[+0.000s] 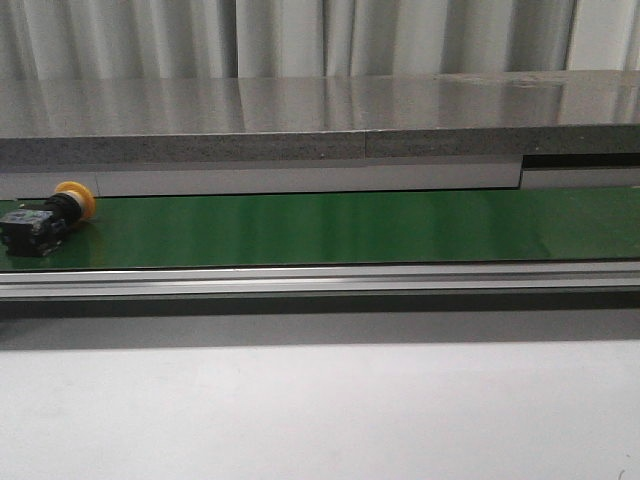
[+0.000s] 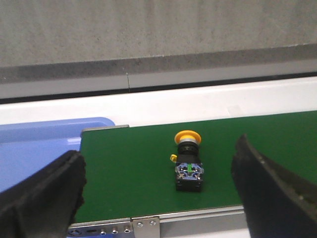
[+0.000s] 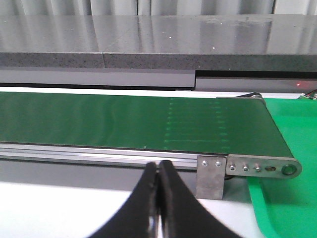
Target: Move button from left to right
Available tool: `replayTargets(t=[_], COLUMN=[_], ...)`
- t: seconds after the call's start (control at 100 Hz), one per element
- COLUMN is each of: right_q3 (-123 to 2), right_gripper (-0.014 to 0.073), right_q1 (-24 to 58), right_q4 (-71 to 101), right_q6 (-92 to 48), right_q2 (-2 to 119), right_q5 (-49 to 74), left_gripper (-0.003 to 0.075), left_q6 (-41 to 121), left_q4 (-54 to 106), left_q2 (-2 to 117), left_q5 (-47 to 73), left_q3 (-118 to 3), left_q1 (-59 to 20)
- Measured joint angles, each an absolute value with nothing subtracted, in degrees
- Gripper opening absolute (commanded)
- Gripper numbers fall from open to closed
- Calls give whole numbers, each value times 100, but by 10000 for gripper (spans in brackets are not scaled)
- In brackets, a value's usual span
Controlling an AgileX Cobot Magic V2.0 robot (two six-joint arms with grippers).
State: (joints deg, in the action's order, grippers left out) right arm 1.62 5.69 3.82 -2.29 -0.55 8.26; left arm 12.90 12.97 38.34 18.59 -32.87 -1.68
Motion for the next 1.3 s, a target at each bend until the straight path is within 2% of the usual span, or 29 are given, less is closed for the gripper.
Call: replayTargets(t=[0.28, 0.47, 1.09, 1.18, 1.3], right_q3=[162, 162, 162, 162, 162], right_gripper=[-67, -67, -67, -67, -67], right_q1=[569, 569, 569, 569, 569], right_q4=[382, 382, 382, 382, 382], right_q6=[-229, -229, -229, -229, -229], right_q2=[-55, -55, -55, -55, -55], right_q5=[826, 826, 826, 826, 826], left_gripper=[587, 587, 582, 536, 384], left_q6=[1290, 1290, 1290, 1290, 1290], left_q4=[1297, 1332, 1335, 1335, 1344], left_q2=[1931, 1162, 1054, 1054, 1054], left_q5=[1927, 1987, 1614, 1558, 1558], left_q3=[-2378, -1911, -1231, -1231, -1231], left_q1=[-173, -173, -173, -173, -173])
